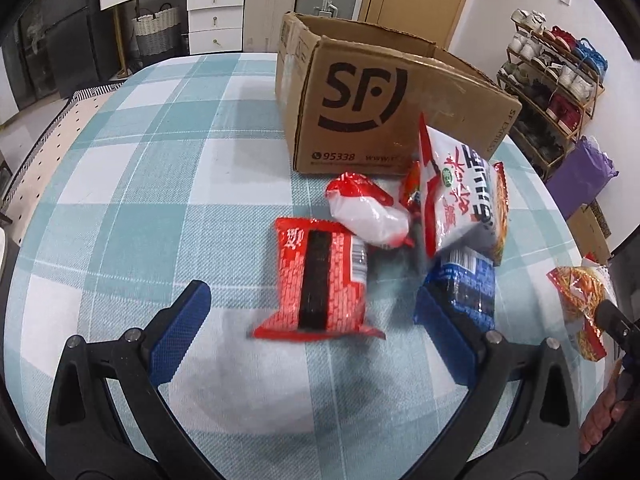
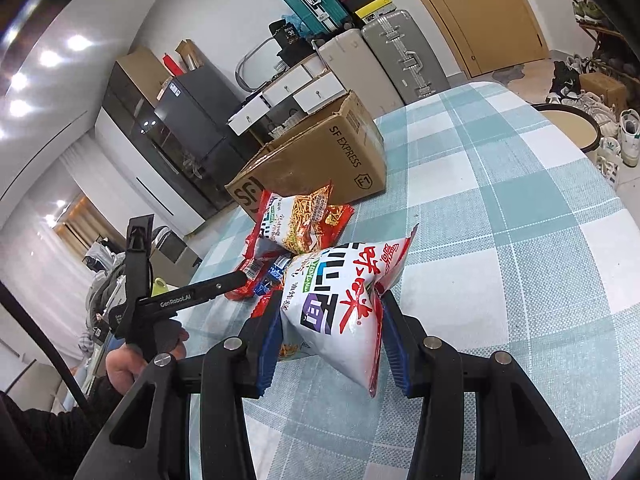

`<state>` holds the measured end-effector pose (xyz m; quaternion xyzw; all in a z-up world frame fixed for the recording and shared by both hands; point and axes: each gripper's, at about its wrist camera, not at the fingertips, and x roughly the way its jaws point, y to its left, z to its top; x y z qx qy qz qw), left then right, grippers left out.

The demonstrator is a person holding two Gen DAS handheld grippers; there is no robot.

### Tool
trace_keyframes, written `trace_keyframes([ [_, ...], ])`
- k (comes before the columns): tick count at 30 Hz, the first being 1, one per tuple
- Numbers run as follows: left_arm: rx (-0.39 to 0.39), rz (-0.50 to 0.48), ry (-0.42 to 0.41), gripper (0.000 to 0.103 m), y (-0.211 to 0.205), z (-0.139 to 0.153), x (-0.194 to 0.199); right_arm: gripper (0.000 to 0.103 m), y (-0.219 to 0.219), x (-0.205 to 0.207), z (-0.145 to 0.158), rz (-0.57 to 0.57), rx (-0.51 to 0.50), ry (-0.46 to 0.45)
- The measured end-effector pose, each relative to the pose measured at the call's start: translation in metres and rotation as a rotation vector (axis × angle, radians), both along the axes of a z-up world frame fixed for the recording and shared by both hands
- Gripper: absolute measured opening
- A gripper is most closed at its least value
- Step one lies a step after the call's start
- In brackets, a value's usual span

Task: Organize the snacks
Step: 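Close the left gripper on the red biscuit pack while the right gripper holds its bag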

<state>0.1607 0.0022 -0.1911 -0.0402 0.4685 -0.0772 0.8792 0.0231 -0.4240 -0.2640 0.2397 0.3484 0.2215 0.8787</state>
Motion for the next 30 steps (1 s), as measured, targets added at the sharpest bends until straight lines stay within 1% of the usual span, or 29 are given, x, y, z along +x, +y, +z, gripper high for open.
trace_keyframes([
  [1, 0.002, 0.005, 0.007, 0.103, -0.001, -0.002, 0.002, 0.046, 0.0, 0.0, -0.001, -0.001, 0.003, 0.002],
  [3, -0.031, 0.015, 0.04, 0.101, 0.0, -0.006, 0.011, 0.046, 0.0, 0.001, -0.003, 0.0, 0.009, 0.008],
  [5, -0.053, 0.017, 0.045, 0.1, -0.001, -0.006, 0.016, 0.046, 0.001, 0.002, -0.005, -0.001, 0.009, 0.013],
  [7, -0.039, 0.023, 0.041, 0.1, -0.003, -0.007, 0.019, 0.046, 0.001, 0.004, -0.006, 0.001, 0.01, 0.016],
  [11, -0.056, 0.017, 0.056, 0.096, -0.002, -0.011, 0.027, 0.046, 0.001, 0.004, -0.006, 0.003, 0.009, 0.014],
  [13, -0.047, 0.022, 0.055, 0.093, -0.001, -0.012, 0.029, 0.046, 0.001, 0.005, -0.005, 0.004, 0.008, 0.013],
  [17, -0.047, 0.016, 0.052, 0.092, 0.001, -0.013, 0.031, 0.046, 0.002, 0.006, -0.006, 0.006, 0.007, 0.015],
  [19, -0.032, 0.014, 0.049, 0.088, 0.001, -0.014, 0.03, 0.046, 0.003, 0.007, -0.007, 0.007, 0.007, 0.018],
  [21, 0.012, 0.014, 0.042, 0.08, -0.001, -0.014, 0.03, 0.046, 0.003, 0.007, -0.007, 0.007, 0.006, 0.021],
  [23, 0.052, 0.008, 0.032, 0.076, -0.003, -0.015, 0.029, 0.046, 0.003, 0.007, -0.008, 0.008, 0.009, 0.026],
  [26, 0.067, 0.003, 0.021, 0.068, -0.002, -0.014, 0.027, 0.046, 0.005, 0.006, -0.007, 0.008, 0.003, 0.028],
  [27, 0.066, 0.006, 0.017, 0.061, 0.0, -0.014, 0.026, 0.046, 0.006, 0.005, -0.006, 0.009, 0.001, 0.028],
  [28, 0.068, 0.007, 0.015, 0.057, 0.001, -0.014, 0.025, 0.046, 0.006, 0.004, -0.005, 0.01, 0.0, 0.027],
  [30, 0.076, 0.005, 0.014, 0.044, 0.003, -0.013, 0.025, 0.046, 0.008, 0.003, -0.003, 0.011, -0.005, 0.023],
])
